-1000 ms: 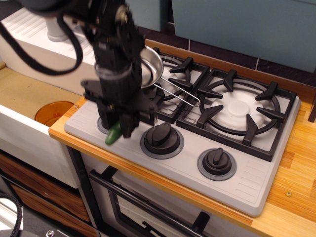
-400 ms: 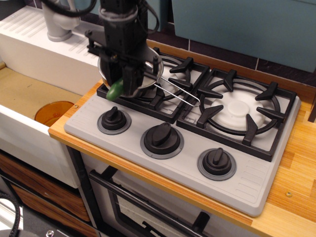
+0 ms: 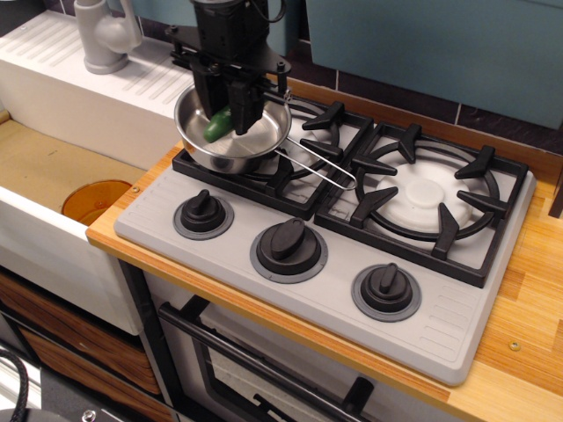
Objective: Put pot or pan on stove and put pickle in pot or pan
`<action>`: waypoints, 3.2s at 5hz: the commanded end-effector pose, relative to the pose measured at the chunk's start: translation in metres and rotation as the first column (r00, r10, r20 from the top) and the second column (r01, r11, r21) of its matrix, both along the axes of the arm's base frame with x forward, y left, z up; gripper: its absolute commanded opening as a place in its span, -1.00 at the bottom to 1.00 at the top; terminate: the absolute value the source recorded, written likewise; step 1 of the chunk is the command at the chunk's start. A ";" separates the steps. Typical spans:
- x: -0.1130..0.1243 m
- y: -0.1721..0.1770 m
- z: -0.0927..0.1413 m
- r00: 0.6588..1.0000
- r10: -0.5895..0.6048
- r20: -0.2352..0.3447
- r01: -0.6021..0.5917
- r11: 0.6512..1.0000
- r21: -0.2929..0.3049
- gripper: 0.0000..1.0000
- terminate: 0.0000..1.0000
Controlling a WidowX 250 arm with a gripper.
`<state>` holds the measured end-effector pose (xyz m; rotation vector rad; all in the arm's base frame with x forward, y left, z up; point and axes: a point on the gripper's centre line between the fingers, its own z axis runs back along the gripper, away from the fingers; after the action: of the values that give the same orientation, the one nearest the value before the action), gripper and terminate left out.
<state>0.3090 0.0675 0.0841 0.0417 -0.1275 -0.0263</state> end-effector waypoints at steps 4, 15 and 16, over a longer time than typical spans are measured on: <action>0.046 0.009 0.007 0.993 -0.076 0.088 0.077 0.997 -0.004 1.00 -1.00; 0.019 -0.002 0.087 0.999 -0.026 -0.046 0.030 0.996 0.081 1.00 -1.00; 0.019 -0.002 0.087 0.999 -0.026 -0.046 0.030 0.996 0.081 1.00 -1.00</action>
<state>0.3232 0.0701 0.1461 0.1042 -0.0094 -0.0752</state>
